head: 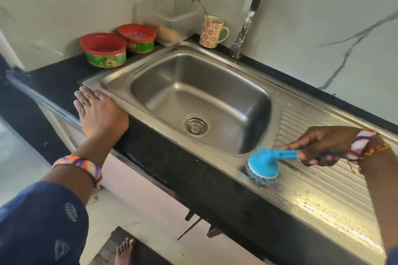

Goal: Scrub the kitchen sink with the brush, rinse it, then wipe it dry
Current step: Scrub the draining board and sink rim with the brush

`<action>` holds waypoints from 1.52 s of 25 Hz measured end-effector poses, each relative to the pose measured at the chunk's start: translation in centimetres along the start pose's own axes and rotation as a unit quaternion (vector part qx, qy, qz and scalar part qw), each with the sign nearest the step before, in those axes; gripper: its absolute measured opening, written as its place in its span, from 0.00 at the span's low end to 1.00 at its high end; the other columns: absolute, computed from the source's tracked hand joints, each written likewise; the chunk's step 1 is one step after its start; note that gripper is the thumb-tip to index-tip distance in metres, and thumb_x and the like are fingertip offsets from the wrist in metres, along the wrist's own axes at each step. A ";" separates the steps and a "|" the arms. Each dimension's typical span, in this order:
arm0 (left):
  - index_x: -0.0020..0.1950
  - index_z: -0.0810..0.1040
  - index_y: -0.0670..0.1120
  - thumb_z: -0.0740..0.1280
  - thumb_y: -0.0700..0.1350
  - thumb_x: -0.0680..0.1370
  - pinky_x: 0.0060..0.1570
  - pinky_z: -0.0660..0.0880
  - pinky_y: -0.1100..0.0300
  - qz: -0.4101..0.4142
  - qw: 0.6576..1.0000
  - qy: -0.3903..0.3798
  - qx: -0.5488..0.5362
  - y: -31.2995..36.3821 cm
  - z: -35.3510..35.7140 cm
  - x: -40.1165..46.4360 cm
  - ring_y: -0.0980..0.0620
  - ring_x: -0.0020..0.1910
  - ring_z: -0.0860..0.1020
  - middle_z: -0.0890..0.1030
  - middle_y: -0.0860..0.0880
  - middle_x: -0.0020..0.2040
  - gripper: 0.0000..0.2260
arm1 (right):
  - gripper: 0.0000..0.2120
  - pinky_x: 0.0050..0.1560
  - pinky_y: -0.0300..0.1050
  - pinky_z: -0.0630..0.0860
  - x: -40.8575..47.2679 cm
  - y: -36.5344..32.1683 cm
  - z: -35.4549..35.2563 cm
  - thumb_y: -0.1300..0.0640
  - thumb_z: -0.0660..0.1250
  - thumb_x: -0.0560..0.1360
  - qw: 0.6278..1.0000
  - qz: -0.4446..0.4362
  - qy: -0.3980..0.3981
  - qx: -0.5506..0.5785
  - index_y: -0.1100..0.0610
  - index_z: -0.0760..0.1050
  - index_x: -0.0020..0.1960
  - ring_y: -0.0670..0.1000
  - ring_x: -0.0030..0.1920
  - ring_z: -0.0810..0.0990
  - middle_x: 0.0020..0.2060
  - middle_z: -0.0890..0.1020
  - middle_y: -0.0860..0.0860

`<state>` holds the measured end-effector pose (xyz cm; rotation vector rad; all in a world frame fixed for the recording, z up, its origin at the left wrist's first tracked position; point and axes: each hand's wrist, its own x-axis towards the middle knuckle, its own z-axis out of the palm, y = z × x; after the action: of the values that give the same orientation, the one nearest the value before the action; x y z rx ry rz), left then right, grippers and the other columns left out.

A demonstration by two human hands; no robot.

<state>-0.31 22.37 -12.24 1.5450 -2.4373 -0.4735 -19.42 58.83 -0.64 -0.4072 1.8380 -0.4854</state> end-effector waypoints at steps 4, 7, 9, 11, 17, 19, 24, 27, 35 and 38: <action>0.76 0.48 0.33 0.51 0.38 0.79 0.76 0.43 0.50 0.001 1.000 0.000 0.008 0.1 0.2 0.1 0.40 0.77 0.44 0.46 0.36 0.77 0.26 | 0.18 0.19 0.30 0.59 5.7 -7.8 2.5 0.54 0.69 0.72 0.990 -0.107 0.077 -0.056 0.52 0.77 0.61 0.41 0.20 0.63 0.25 0.75 0.48; 0.76 0.50 0.34 0.51 0.39 0.79 0.76 0.43 0.50 0.007 1.000 0.004 0.013 0.0 0.3 0.2 0.41 0.77 0.45 0.49 0.37 0.77 0.26 | 0.17 0.17 0.29 0.56 13.5 -16.3 6.0 0.59 0.62 0.78 0.975 -0.196 0.099 -0.017 0.54 0.73 0.66 0.39 0.17 0.61 0.27 0.72 0.48; 0.76 0.50 0.34 0.51 0.39 0.79 0.76 0.43 0.50 0.008 1.000 0.006 0.022 0.0 0.3 0.2 0.42 0.77 0.45 0.49 0.38 0.77 0.26 | 0.17 0.17 0.28 0.55 16.5 -21.0 8.7 0.59 0.62 0.78 0.969 -0.223 0.109 0.012 0.55 0.73 0.67 0.40 0.15 0.60 0.28 0.70 0.50; 0.76 0.50 0.35 0.50 0.39 0.79 0.76 0.43 0.51 0.004 1.000 0.009 0.024 0.1 0.4 0.3 0.42 0.77 0.45 0.49 0.38 0.77 0.26 | 0.16 0.17 0.28 0.55 17.3 -22.6 9.6 0.60 0.62 0.78 0.966 -0.230 0.116 0.024 0.56 0.74 0.65 0.41 0.14 0.60 0.28 0.70 0.52; 0.77 0.48 0.35 0.50 0.39 0.80 0.76 0.42 0.51 0.019 1.000 0.005 0.005 -0.2 0.1 0.2 0.42 0.77 0.43 0.47 0.38 0.77 0.26 | 0.22 0.22 0.33 0.61 8.6 -9.9 1.7 0.46 0.75 0.63 0.993 -0.062 0.096 -0.038 0.50 0.80 0.55 0.43 0.22 0.64 0.25 0.74 0.49; 0.77 0.48 0.35 0.50 0.38 0.79 0.76 0.42 0.51 0.021 1.000 0.004 0.002 -0.1 0.1 0.1 0.42 0.77 0.43 0.46 0.38 0.77 0.26 | 0.31 0.20 0.33 0.62 4.3 -5.5 0.2 0.46 0.79 0.54 0.998 0.001 0.056 -0.012 0.51 0.81 0.56 0.44 0.21 0.63 0.25 0.74 0.52; 0.77 0.49 0.35 0.51 0.36 0.79 0.76 0.44 0.51 0.030 0.999 0.011 -0.007 -0.1 0.3 0.1 0.43 0.77 0.45 0.48 0.38 0.77 0.26 | 0.20 0.19 0.31 0.60 4.6 -7.5 2.3 0.45 0.74 0.65 0.994 -0.065 0.052 -0.069 0.49 0.80 0.55 0.42 0.20 0.64 0.23 0.75 0.50; 0.77 0.50 0.36 0.53 0.35 0.79 0.76 0.45 0.50 0.038 0.999 0.018 -0.014 -0.2 0.4 0.3 0.43 0.77 0.47 0.51 0.39 0.77 0.27 | 0.14 0.17 0.31 0.59 11.5 -14.8 5.2 0.54 0.63 0.77 0.974 -0.180 0.122 -0.066 0.54 0.76 0.61 0.41 0.17 0.64 0.22 0.77 0.49; 0.77 0.52 0.36 0.53 0.35 0.78 0.76 0.46 0.51 0.040 0.999 0.025 -0.008 -0.5 0.5 0.8 0.44 0.77 0.49 0.53 0.39 0.77 0.26 | 0.07 0.17 0.30 0.61 15.4 -20.3 7.7 0.61 0.62 0.79 0.955 -0.258 0.118 -0.089 0.59 0.78 0.51 0.41 0.19 0.66 0.27 0.77 0.50; 0.76 0.52 0.35 0.53 0.35 0.78 0.76 0.46 0.51 0.042 0.999 0.028 -0.007 -0.6 0.6 0.7 0.43 0.77 0.49 0.54 0.38 0.77 0.26 | 0.16 0.17 0.28 0.58 9.7 -12.0 3.6 0.54 0.65 0.77 0.977 -0.142 0.120 -0.105 0.56 0.76 0.31 0.41 0.15 0.62 0.16 0.71 0.47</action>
<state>-0.30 21.61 -12.99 1.4240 -2.4395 -0.4243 -18.48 43.21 -3.30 -0.7926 2.0856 -0.5547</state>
